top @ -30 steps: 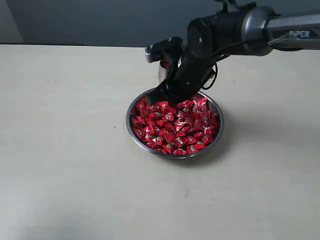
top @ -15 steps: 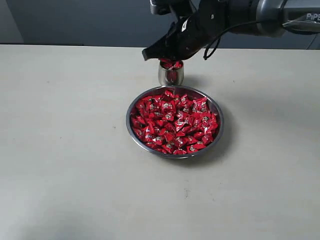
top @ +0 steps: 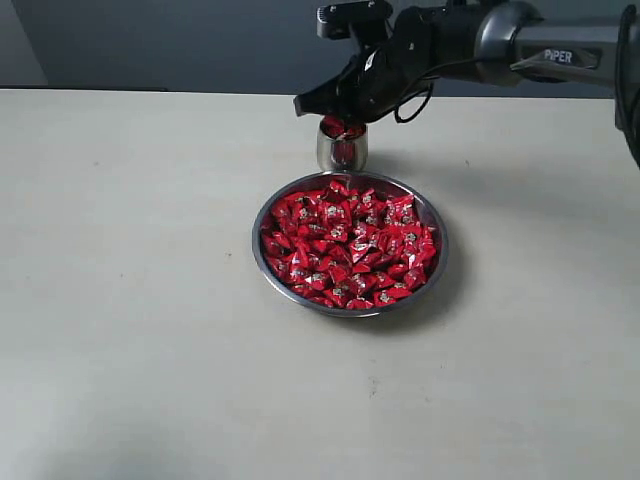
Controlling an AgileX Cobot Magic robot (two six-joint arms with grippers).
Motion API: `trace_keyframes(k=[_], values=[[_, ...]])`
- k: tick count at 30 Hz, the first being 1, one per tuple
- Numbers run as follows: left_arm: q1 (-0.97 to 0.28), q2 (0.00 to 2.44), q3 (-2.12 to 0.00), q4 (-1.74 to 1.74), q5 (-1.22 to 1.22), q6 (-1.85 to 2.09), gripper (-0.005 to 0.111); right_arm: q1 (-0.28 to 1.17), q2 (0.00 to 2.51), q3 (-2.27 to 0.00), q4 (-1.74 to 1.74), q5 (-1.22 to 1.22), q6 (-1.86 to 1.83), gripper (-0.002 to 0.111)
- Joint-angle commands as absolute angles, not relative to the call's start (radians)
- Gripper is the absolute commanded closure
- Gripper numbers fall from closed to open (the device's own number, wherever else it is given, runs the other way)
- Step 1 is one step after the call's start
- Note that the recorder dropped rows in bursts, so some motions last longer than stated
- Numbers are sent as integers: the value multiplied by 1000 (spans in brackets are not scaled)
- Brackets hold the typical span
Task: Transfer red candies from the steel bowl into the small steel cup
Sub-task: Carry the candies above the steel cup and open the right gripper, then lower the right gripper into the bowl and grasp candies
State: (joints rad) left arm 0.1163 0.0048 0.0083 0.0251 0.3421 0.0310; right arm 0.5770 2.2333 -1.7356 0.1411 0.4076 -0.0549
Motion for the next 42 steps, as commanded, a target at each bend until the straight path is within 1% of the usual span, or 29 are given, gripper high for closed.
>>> trace_keyframes(k=[1,5,7,11,18,25,34,42], values=[[108,0,0,27,337,29,106,570,2252,-1761,143,413,-53,97],[108,0,0,27,337,29,106,570,2247,-1761,138,415,-53,77],[108,0,0,27,337,29,106,570,2237,-1761,132,418,-53,74],[108,0,0,27,337,29,106,570,2198,-1761,132,452,-53,75],[108,0,0,27,337,29,106,581,2139,-1755,132,641,-100,75],[108,0,0,27,337,29,106,637,2147,-1748,134,771,-180,74],[108,0,0,27,337,29,106,659,2222,-1748,132,843,-195,74],[108,0,0,27,337,29,106,659,2294,-1748,137,839,-213,74]])
